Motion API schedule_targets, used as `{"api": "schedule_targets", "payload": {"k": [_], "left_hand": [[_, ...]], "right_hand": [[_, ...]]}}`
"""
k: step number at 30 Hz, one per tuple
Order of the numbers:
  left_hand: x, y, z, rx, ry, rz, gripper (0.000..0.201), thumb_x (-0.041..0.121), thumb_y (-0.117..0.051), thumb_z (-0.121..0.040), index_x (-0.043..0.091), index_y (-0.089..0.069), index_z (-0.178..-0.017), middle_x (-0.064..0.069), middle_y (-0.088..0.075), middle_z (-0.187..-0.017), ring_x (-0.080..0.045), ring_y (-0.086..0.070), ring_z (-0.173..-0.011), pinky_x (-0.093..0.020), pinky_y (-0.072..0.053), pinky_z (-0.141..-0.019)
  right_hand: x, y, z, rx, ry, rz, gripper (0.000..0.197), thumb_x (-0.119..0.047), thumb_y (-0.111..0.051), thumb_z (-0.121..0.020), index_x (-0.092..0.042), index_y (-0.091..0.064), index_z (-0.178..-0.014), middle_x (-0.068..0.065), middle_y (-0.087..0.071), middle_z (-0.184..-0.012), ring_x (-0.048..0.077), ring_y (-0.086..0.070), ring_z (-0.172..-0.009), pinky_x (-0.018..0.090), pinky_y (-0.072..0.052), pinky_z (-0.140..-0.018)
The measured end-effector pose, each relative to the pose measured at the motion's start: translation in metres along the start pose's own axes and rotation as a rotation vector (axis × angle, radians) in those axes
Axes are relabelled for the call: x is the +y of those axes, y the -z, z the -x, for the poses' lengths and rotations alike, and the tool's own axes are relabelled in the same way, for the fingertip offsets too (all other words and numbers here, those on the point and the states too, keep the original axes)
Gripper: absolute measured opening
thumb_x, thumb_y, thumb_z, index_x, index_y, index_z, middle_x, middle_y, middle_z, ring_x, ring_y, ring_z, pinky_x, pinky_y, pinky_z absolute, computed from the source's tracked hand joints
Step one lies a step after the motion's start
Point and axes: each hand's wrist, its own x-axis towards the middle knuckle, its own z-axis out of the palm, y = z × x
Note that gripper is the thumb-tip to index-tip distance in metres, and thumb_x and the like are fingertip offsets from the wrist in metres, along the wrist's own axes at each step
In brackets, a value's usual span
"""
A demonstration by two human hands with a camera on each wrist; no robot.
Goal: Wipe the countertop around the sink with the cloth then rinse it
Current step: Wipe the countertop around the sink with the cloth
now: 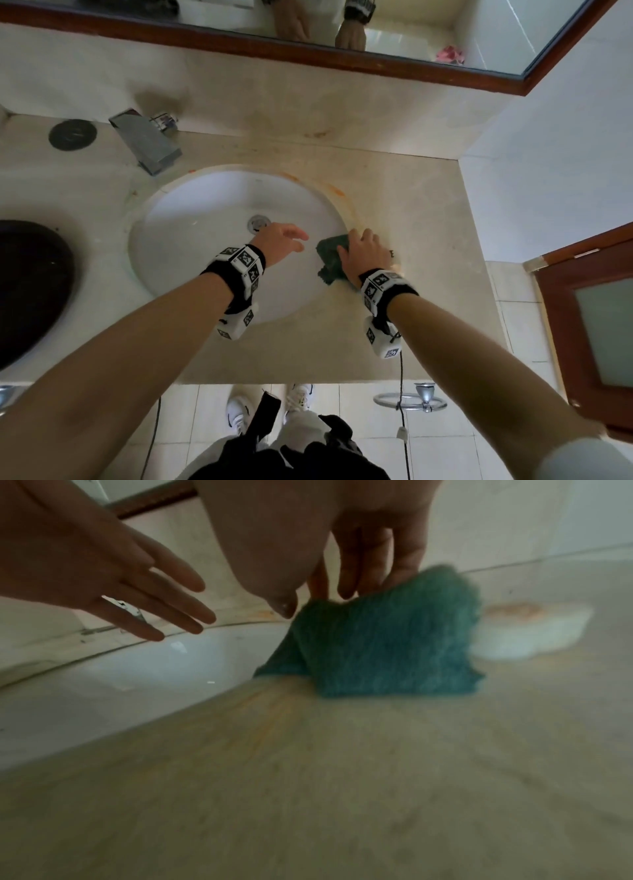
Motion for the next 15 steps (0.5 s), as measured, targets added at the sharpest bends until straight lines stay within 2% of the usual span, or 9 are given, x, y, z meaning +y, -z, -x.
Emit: {"api": "schedule_targets", "payload": {"k": [4,8,9,11,13,15], "left_hand": [[-0.012,0.004,-0.002,0.011,0.018,-0.039,0.024,0.015,-0.063,-0.089,0.019,-0.068,-0.112,0.004,-0.065,-0.113,-0.010,-0.056,-0.101,-0.018,-0.038,-0.081],[-0.017,0.005,-0.004,0.019,0.020,-0.048,0.022,0.017,-0.060,-0.091,0.017,-0.067,-0.112,0.000,-0.065,-0.114,-0.012,-0.055,-0.098,-0.015,-0.039,-0.072],[-0.017,0.004,-0.005,0.020,0.016,-0.063,0.023,0.019,-0.060,-0.091,0.018,-0.067,-0.112,0.000,-0.065,-0.115,-0.012,-0.054,-0.097,-0.016,-0.040,-0.072],[-0.017,0.003,-0.005,0.020,0.018,-0.069,0.023,0.021,-0.059,-0.091,0.019,-0.067,-0.113,-0.001,-0.065,-0.117,-0.013,-0.055,-0.100,-0.021,-0.038,-0.081],[-0.018,0.004,-0.006,0.006,0.017,-0.057,0.023,0.022,-0.059,-0.091,0.020,-0.066,-0.112,-0.002,-0.065,-0.117,-0.017,-0.058,-0.105,-0.025,-0.040,-0.086],[-0.018,0.006,-0.008,-0.002,0.002,-0.065,0.022,0.022,-0.059,-0.091,0.020,-0.066,-0.112,-0.002,-0.066,-0.117,-0.021,-0.060,-0.109,-0.027,-0.043,-0.089]], "right_hand": [[0.000,-0.020,0.000,-0.059,-0.072,-0.011,0.054,-0.049,-0.034,-0.098,-0.010,-0.039,-0.134,0.016,-0.058,-0.121,0.034,-0.057,-0.106,0.042,-0.048,-0.081],[0.002,-0.028,0.009,-0.056,-0.119,-0.003,0.054,-0.053,-0.028,-0.098,-0.011,-0.045,-0.126,0.015,-0.063,-0.111,0.034,-0.062,-0.096,0.038,-0.045,-0.072],[0.002,-0.030,0.013,-0.039,-0.123,-0.001,0.052,-0.053,-0.029,-0.098,-0.011,-0.045,-0.125,0.015,-0.061,-0.112,0.033,-0.060,-0.098,0.038,-0.045,-0.072],[-0.001,-0.033,0.021,-0.018,-0.148,0.006,0.049,-0.051,-0.033,-0.097,-0.012,-0.044,-0.125,0.016,-0.054,-0.119,0.034,-0.052,-0.106,0.041,-0.045,-0.076],[-0.006,-0.036,0.027,0.003,-0.177,0.032,0.046,-0.049,-0.035,-0.097,-0.015,-0.042,-0.126,0.016,-0.046,-0.127,0.034,-0.044,-0.114,0.046,-0.043,-0.084],[-0.008,-0.038,0.028,-0.026,-0.194,0.000,0.048,-0.047,-0.032,-0.098,-0.020,-0.034,-0.137,0.017,-0.034,-0.141,0.034,-0.033,-0.129,0.052,-0.035,-0.096]]}}
